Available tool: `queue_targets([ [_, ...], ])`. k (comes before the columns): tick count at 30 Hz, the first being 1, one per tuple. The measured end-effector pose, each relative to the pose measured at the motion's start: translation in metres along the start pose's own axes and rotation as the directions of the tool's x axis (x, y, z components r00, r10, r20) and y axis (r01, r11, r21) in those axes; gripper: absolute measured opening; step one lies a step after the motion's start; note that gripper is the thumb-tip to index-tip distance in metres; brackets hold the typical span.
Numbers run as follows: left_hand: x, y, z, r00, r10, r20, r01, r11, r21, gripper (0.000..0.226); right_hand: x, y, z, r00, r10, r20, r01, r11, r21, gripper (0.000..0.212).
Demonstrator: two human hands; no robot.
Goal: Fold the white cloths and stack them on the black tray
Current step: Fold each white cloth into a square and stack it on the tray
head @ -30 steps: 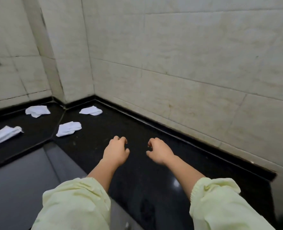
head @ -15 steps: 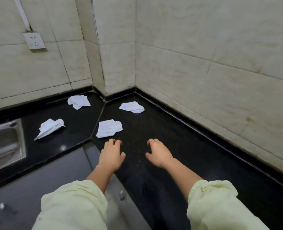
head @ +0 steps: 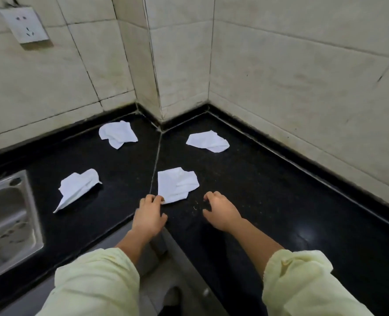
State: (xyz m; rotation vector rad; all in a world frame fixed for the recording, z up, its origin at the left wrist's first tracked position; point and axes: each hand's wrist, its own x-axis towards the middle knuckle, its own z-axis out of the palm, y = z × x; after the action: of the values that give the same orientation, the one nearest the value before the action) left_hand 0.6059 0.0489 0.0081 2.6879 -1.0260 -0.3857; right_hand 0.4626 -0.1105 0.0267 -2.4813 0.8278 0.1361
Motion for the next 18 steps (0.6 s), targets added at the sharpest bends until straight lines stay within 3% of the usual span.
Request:
queue_targets([
  [7, 0.066, -0.056, 0.004, 0.978, 0.186, 0.090, -0.180, 0.981, -0.071, 0.056, 0.059, -0.033, 0.037, 0.997, 0.068, 0.039, -0.070, 0.996, 0.047, 0.037],
  [14, 0.100, -0.063, 0.018, 0.945, 0.325, 0.046, -0.316, 0.938, -0.143, 0.028, 0.091, -0.047, 0.063, 0.991, 0.121, 0.061, -0.122, 0.992, 0.016, 0.053],
  [18, 0.114, -0.056, 0.015, 0.938, 0.347, 0.007, -0.336, 0.913, -0.233, 0.022, 0.100, -0.043, 0.069, 0.990, 0.143, -0.002, -0.143, 0.989, 0.032, 0.035],
])
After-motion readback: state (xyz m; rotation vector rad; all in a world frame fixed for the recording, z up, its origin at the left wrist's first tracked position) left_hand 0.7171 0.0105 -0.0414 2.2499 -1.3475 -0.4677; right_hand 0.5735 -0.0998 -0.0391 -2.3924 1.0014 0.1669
